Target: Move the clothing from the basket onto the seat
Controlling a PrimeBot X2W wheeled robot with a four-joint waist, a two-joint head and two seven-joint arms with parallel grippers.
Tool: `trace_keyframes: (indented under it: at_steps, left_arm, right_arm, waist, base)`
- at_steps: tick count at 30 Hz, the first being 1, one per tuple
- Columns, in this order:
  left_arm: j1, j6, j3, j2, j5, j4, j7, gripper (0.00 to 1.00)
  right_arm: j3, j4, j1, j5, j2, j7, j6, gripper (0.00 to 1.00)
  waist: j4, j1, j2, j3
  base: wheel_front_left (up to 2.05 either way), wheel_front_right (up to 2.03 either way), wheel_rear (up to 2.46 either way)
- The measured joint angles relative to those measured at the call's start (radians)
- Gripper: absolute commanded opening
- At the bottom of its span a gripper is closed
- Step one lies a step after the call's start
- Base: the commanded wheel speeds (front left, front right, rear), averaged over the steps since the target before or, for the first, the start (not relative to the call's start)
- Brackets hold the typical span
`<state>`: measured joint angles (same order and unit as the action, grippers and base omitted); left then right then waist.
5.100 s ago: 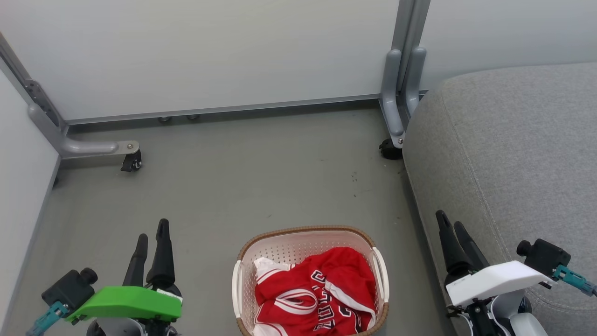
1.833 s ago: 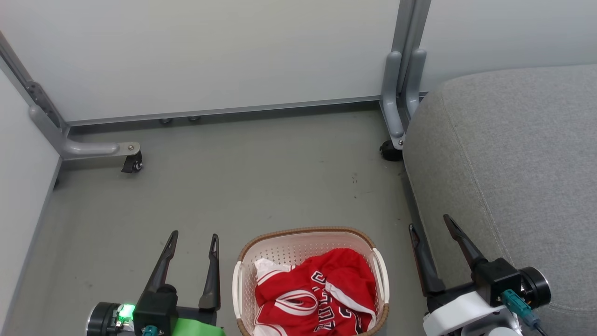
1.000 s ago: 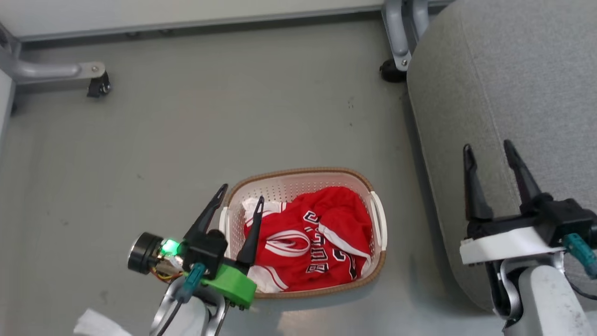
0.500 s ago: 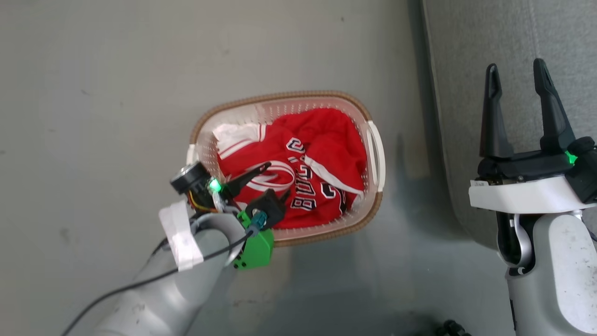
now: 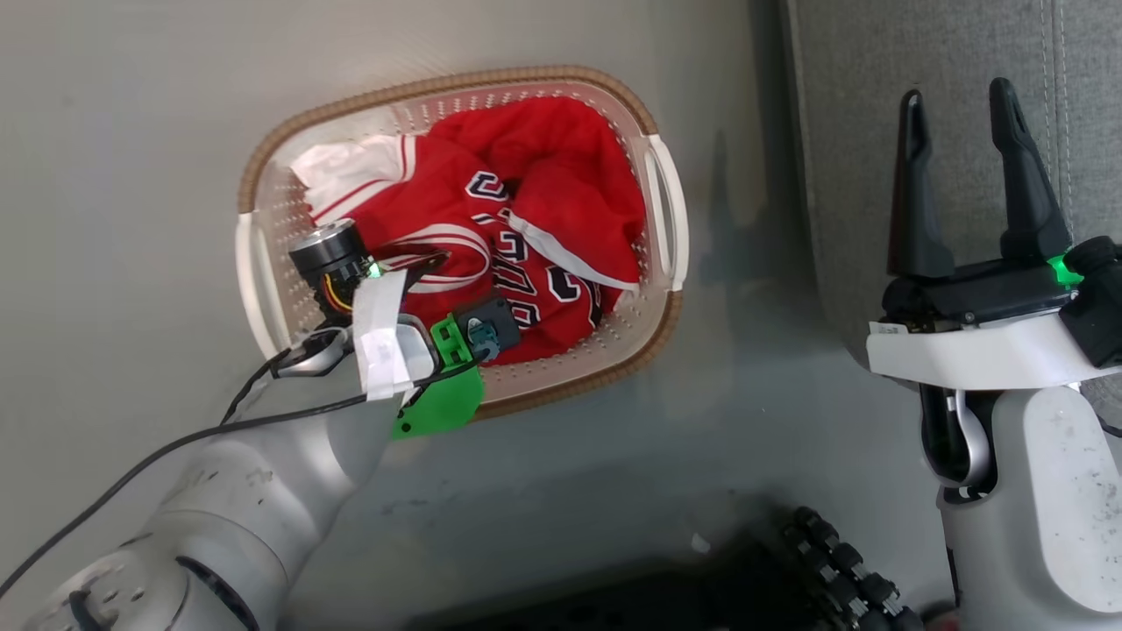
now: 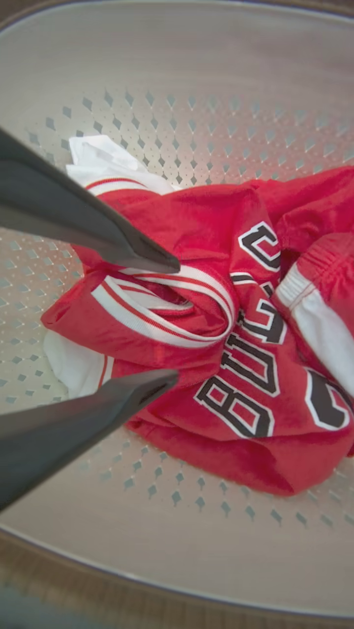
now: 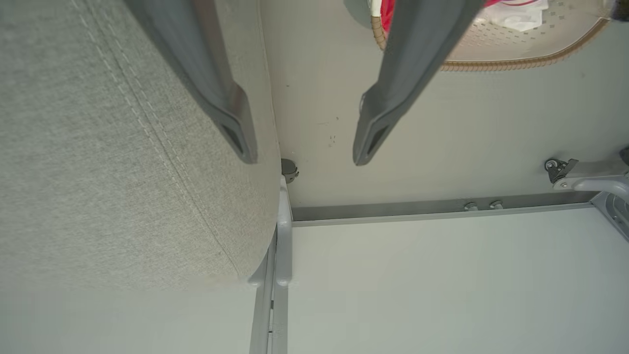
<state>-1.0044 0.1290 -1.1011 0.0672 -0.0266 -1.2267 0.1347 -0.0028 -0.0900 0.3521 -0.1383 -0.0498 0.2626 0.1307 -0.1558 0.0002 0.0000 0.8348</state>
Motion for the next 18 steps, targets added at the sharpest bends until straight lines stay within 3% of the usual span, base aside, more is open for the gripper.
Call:
trace_keyframes:
  at_steps: [5, 18]
  left_arm:
    - [-0.039, 0.0, -0.07, 0.007, -0.002, -0.034, -0.062, 1.0]
    - [-0.084, 0.0, -0.091, 0.071, 0.064, -0.054, -0.152, 1.0]
  right_arm:
    - [0.025, 0.0, 0.008, -0.018, 0.0, 0.0, 0.0, 1.0]
    - [0.042, 0.002, 0.022, -0.067, 0.0, 0.0, 0.0, 1.0]
  waist:
    - [-0.036, 0.0, 0.0, 0.046]
    - [-0.123, -0.0001, 0.0, 0.125]
  base:
    - [0.0, 0.0, 0.0]
    - [0.0, 0.0, 0.0]
